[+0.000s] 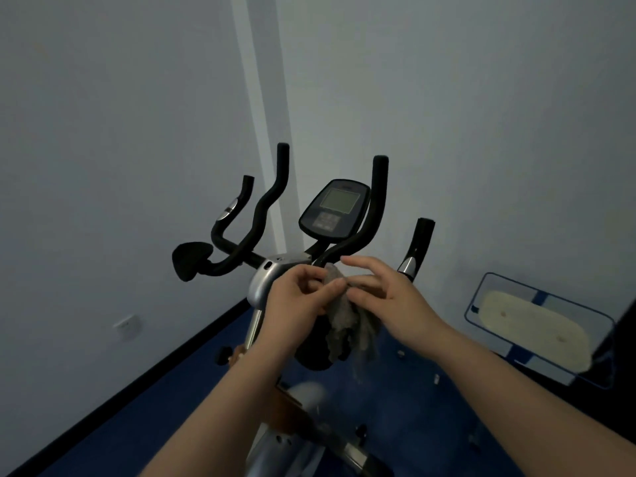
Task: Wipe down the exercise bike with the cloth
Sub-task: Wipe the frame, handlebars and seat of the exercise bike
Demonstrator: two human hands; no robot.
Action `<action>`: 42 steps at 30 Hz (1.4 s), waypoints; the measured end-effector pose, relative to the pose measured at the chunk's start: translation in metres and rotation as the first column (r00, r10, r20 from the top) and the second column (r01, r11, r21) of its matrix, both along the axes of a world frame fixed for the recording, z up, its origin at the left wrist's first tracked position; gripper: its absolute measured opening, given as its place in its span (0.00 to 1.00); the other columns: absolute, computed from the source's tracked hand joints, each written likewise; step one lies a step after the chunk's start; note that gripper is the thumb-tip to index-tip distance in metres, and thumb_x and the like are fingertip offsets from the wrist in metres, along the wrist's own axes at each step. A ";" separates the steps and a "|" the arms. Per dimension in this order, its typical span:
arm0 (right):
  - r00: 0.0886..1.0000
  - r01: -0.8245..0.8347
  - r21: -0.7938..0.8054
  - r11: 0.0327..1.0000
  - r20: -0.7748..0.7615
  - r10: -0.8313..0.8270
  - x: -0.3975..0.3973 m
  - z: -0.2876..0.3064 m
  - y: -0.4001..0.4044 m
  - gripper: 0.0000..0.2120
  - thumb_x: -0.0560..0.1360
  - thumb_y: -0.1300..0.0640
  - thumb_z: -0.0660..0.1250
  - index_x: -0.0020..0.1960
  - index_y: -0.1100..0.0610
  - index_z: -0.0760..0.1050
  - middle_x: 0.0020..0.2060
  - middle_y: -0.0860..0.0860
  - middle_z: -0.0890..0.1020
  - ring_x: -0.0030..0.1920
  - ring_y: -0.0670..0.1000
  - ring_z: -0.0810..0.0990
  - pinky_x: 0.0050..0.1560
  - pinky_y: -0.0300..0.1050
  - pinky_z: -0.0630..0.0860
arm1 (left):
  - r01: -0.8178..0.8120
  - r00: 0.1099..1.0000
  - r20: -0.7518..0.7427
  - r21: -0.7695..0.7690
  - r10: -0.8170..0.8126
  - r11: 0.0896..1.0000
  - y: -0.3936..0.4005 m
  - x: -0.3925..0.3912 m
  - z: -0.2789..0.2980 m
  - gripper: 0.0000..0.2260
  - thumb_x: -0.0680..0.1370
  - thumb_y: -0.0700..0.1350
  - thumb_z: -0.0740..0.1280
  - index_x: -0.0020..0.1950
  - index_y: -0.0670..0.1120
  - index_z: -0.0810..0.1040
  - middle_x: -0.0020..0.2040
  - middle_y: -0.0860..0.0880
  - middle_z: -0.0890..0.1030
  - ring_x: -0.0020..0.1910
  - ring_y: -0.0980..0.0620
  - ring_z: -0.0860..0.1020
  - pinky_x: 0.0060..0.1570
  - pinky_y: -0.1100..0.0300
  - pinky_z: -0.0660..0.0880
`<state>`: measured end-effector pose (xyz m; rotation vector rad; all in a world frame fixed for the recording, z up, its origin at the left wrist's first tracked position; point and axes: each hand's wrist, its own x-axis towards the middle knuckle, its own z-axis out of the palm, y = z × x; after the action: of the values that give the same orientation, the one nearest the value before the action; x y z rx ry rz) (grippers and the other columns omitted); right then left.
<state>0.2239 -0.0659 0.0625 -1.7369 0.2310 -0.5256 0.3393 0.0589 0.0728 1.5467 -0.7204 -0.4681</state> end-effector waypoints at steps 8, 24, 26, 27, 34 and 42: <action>0.897 0.403 -0.221 0.888 -0.099 -0.431 -0.017 0.015 -0.033 0.05 0.77 0.57 0.69 0.48 0.48 0.83 0.43 0.45 0.86 0.46 0.44 0.83 0.53 0.47 0.80 | -0.037 0.998 0.043 0.014 0.036 0.999 0.013 0.015 0.016 0.02 0.73 0.36 0.73 0.44 0.40 0.82 0.29 0.54 0.79 0.27 0.61 0.77 0.29 0.70 0.73; 0.982 0.169 0.280 0.945 -0.135 -0.136 -0.007 0.017 -0.006 0.09 0.76 0.61 0.69 0.55 0.52 0.80 0.43 0.52 0.86 0.42 0.47 0.85 0.38 0.39 0.79 | 0.028 0.973 0.233 -0.115 0.000 0.993 0.032 -0.045 -0.017 0.11 0.74 0.51 0.68 0.54 0.50 0.82 0.49 0.53 0.84 0.50 0.55 0.82 0.50 0.59 0.79; 0.995 0.054 0.304 0.951 -0.098 -0.025 -0.002 0.021 -0.006 0.10 0.77 0.62 0.68 0.55 0.52 0.80 0.44 0.51 0.86 0.45 0.49 0.85 0.40 0.40 0.80 | -0.059 0.985 0.152 -0.121 0.077 0.991 0.035 -0.034 -0.017 0.16 0.73 0.54 0.68 0.59 0.51 0.78 0.53 0.53 0.82 0.53 0.56 0.81 0.51 0.58 0.79; 0.997 0.015 0.296 0.955 -0.079 0.009 0.001 0.023 -0.006 0.10 0.77 0.63 0.67 0.55 0.51 0.80 0.45 0.51 0.86 0.46 0.49 0.85 0.41 0.39 0.79 | -0.035 0.994 0.096 -0.092 0.044 0.995 0.036 -0.028 -0.017 0.19 0.73 0.55 0.67 0.63 0.52 0.77 0.56 0.54 0.81 0.55 0.57 0.80 0.51 0.59 0.79; 0.952 0.234 -0.162 0.959 -0.164 -0.260 0.030 -0.014 -0.007 0.08 0.78 0.60 0.67 0.54 0.49 0.78 0.48 0.47 0.83 0.50 0.45 0.81 0.47 0.37 0.75 | -0.024 0.994 0.105 0.140 0.009 0.990 0.025 -0.001 -0.055 0.05 0.75 0.43 0.73 0.49 0.46 0.82 0.43 0.48 0.84 0.44 0.52 0.83 0.46 0.58 0.80; 0.830 0.406 -0.613 0.678 -0.062 -0.554 0.040 -0.055 0.033 0.10 0.80 0.46 0.59 0.60 0.46 0.73 0.55 0.41 0.74 0.55 0.43 0.73 0.50 0.41 0.74 | -0.110 0.944 0.327 0.205 0.038 0.973 0.023 0.015 -0.070 0.12 0.73 0.46 0.75 0.49 0.59 0.76 0.43 0.57 0.80 0.44 0.66 0.77 0.42 0.74 0.73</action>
<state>0.2639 -0.0326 0.0072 -2.3594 0.8034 -0.8320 0.3541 0.0822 0.0029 1.8799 -0.8782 -0.2452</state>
